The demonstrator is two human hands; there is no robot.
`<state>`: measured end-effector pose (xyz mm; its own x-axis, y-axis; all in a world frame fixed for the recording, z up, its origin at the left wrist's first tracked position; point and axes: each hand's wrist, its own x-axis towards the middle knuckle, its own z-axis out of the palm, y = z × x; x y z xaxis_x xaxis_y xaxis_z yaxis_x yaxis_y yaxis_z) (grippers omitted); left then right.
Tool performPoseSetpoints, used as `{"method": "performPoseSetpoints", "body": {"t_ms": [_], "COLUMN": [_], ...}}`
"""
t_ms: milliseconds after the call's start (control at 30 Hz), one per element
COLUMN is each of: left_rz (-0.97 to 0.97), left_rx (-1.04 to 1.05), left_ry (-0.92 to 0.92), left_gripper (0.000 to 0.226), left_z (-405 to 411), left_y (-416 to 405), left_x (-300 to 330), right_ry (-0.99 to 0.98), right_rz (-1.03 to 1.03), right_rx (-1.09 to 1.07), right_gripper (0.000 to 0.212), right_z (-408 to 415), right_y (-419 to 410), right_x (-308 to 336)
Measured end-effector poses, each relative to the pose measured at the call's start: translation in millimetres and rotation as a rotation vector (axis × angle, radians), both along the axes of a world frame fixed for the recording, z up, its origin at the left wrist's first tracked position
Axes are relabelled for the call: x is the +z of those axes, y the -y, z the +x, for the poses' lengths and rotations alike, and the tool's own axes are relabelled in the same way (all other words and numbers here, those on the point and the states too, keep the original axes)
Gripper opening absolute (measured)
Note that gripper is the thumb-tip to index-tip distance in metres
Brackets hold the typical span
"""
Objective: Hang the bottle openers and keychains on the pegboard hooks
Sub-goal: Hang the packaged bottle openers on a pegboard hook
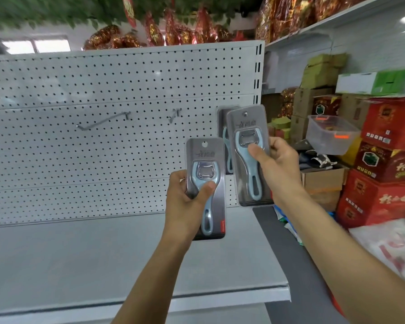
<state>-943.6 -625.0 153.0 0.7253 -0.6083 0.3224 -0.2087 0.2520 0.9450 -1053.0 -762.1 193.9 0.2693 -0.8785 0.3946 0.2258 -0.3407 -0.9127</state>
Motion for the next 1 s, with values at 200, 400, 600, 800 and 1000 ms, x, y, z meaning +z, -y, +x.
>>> {"method": "performPoseSetpoints", "body": {"t_ms": [200, 400, 600, 800, 1000], "left_rz": [0.0, 0.0, 0.015, 0.006, -0.001], "left_rx": [0.001, 0.001, 0.021, 0.014, 0.017], "left_ry": [0.004, -0.012, 0.003, -0.012, 0.01], "left_gripper": [0.034, 0.035, 0.035, 0.035, 0.036], "left_z": [6.4, 12.3, 18.9, 19.9, 14.8], "left_y": [6.0, 11.7, 17.1, 19.4, 18.9], "left_x": [0.9, -2.2, -2.5, -1.6, -4.0], "right_ry": [0.004, -0.013, -0.068, -0.176, -0.255], "right_rz": [0.066, 0.108, 0.133, 0.085, -0.279], "right_rx": [0.015, 0.034, 0.02, -0.008, -0.242], "right_gripper": [0.01, 0.02, 0.023, 0.031, 0.047], "right_z": [16.4, 34.7, 46.7, 49.6, 32.7], "right_y": [15.0, 30.5, 48.8, 60.7, 34.1], "right_x": [-7.2, -5.6, -2.2, -4.7, -26.7]}}
